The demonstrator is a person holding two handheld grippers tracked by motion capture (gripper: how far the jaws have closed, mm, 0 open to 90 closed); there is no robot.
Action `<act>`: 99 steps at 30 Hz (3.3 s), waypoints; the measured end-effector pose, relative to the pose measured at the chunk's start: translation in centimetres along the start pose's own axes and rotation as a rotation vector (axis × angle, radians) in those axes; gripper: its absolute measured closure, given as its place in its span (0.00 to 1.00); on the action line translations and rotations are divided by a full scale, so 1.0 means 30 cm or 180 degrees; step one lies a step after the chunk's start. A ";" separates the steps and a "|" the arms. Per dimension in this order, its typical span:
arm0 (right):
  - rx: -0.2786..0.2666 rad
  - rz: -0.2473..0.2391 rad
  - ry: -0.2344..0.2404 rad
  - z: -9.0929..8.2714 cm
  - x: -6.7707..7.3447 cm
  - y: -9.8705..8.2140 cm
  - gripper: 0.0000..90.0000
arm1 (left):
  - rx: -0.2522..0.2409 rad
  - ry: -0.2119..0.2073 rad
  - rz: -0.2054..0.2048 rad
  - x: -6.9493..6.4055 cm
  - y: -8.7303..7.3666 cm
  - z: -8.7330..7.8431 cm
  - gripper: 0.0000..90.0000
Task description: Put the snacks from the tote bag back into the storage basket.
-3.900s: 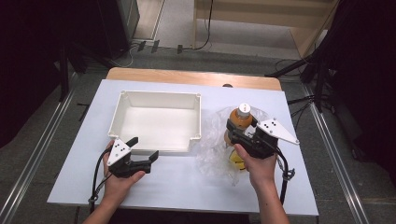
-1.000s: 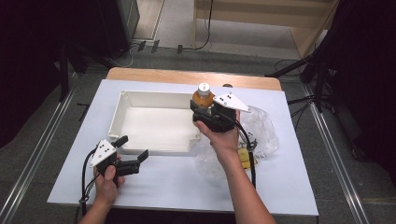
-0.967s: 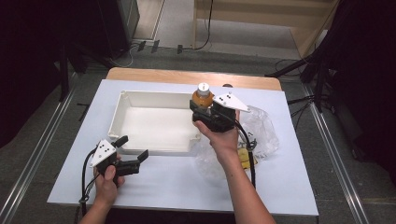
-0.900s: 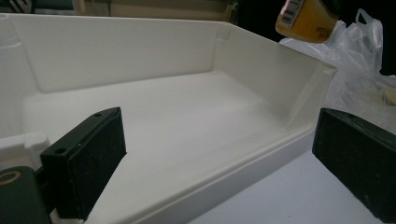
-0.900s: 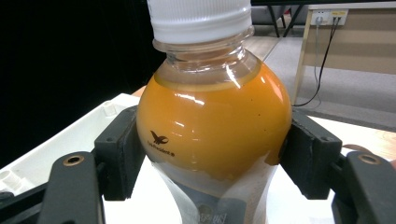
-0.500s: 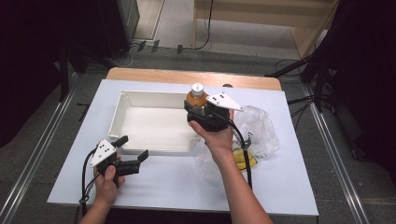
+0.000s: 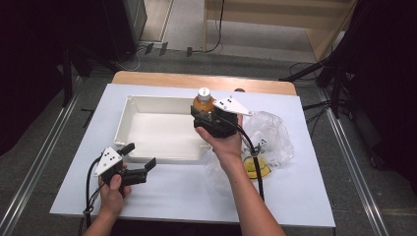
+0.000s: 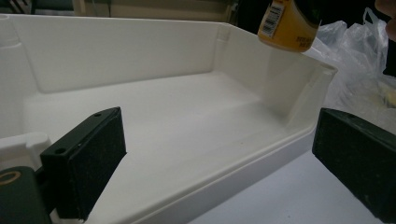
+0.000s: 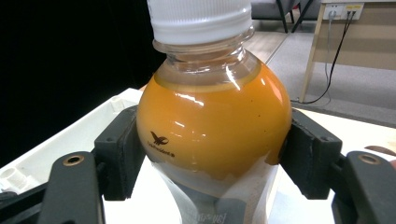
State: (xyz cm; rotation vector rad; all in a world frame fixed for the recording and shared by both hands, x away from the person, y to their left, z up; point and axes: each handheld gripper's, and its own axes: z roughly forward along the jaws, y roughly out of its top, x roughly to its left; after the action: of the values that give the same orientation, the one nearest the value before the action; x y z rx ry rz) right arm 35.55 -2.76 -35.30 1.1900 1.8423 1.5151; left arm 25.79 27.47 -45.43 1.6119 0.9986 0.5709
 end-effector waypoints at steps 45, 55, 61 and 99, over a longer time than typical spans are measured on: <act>0.0180 -0.0023 0.0019 0.053 0.003 -0.070 0.34 | -0.0002 0.0007 0.0012 0.002 0.000 -0.003 0.03; 0.0239 -0.0031 0.0013 0.072 -0.005 -0.114 0.34 | 0.0000 0.0009 0.0007 0.002 0.000 -0.003 0.03; 0.0276 0.0003 -0.0002 0.084 -0.011 -0.137 0.34 | -0.0001 0.0012 0.0005 0.002 0.000 -0.003 0.03; 0.0422 0.0002 -0.0041 0.118 -0.031 -0.193 0.31 | -0.0017 0.0011 -0.0024 0.003 -0.001 -0.005 0.03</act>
State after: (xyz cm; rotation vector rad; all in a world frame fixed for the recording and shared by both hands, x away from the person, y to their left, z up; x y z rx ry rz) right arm 36.99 -1.73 -41.92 1.2572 1.9598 1.4008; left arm 25.70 27.64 -45.43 1.6023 1.0046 0.5709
